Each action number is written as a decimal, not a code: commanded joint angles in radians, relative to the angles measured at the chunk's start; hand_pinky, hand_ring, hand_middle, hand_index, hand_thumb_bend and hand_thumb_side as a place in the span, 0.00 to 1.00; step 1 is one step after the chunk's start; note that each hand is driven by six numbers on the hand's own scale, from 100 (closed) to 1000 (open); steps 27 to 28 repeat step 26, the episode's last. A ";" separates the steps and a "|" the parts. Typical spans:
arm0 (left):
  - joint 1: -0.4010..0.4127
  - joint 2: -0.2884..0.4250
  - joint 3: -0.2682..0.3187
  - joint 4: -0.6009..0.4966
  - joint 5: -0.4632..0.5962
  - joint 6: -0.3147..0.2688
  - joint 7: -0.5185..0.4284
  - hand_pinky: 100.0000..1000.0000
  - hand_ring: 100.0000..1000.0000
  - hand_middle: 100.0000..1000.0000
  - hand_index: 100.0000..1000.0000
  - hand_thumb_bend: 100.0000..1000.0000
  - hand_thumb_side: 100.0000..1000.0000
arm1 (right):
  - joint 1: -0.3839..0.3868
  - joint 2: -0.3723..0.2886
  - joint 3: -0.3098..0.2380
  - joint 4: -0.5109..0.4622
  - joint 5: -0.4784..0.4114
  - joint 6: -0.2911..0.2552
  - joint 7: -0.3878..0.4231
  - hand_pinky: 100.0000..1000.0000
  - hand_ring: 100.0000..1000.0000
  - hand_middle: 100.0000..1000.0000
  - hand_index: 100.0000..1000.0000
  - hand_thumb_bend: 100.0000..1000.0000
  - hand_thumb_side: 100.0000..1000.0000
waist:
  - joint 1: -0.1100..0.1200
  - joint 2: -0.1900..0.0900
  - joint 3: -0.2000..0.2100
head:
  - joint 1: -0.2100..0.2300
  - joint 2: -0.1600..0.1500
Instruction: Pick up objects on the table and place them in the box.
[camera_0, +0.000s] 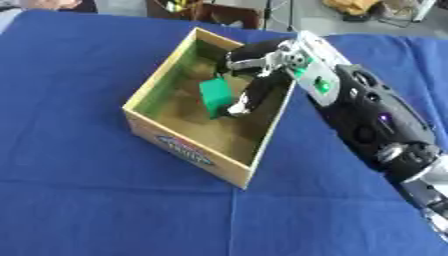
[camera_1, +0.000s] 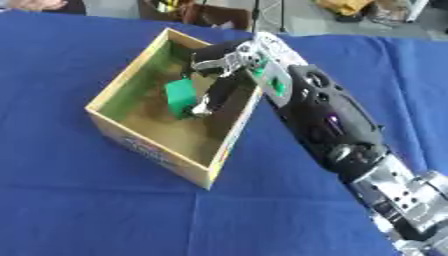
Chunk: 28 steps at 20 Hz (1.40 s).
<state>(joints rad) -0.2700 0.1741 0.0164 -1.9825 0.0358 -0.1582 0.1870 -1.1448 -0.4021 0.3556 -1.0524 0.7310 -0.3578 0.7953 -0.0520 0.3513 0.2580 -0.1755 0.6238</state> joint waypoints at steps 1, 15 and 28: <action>-0.004 0.003 -0.002 -0.018 0.002 0.002 0.002 0.64 0.55 0.66 0.79 0.00 1.00 | -0.031 -0.034 -0.028 -0.057 0.028 -0.032 0.065 0.85 1.00 0.90 0.94 0.73 0.59 | 0.007 -0.024 -0.005 | -0.005 0.005; 0.007 0.006 0.003 -0.018 -0.003 0.003 0.008 0.64 0.55 0.66 0.79 0.00 1.00 | 0.040 -0.207 -0.155 -0.495 -0.106 0.126 -0.251 0.78 0.91 0.77 0.79 0.23 0.98 | 0.022 -0.035 -0.048 | 0.014 0.009; 0.009 0.005 0.010 -0.018 -0.009 -0.001 0.016 0.64 0.55 0.66 0.79 0.00 1.00 | 0.287 -0.352 -0.303 -0.909 -0.331 0.422 -0.712 0.77 0.88 0.74 0.80 0.00 1.00 | 0.038 -0.038 -0.082 | 0.051 0.016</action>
